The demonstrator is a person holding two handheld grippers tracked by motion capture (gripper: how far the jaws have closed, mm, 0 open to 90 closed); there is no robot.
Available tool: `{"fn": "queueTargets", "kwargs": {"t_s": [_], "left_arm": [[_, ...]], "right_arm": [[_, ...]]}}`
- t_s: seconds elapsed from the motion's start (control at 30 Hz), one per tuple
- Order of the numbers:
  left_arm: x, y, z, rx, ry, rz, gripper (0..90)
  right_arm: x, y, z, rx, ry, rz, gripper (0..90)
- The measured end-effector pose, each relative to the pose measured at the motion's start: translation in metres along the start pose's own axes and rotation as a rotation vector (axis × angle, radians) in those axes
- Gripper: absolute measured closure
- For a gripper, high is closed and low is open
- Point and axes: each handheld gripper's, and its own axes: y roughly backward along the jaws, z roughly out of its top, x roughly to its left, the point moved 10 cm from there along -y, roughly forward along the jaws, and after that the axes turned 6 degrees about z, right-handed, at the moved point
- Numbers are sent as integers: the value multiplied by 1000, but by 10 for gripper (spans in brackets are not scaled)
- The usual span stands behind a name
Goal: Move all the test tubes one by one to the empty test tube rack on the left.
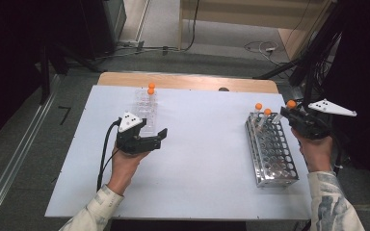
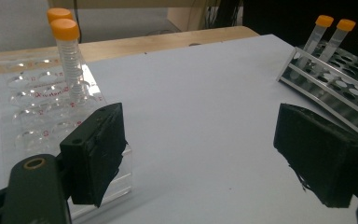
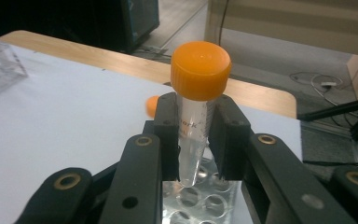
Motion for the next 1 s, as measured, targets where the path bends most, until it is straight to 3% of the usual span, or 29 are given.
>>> {"fn": "queueTargets", "kwargs": {"t_s": [0.33, 1.0], "left_arm": [[-7, 0, 0, 3, -10, -21, 172], [-15, 5, 1, 5, -14, -62, 174]], "right_arm": [[52, -1, -2, 15, 54, 100, 717], [152, -48, -17, 63, 102, 296, 717]]}}
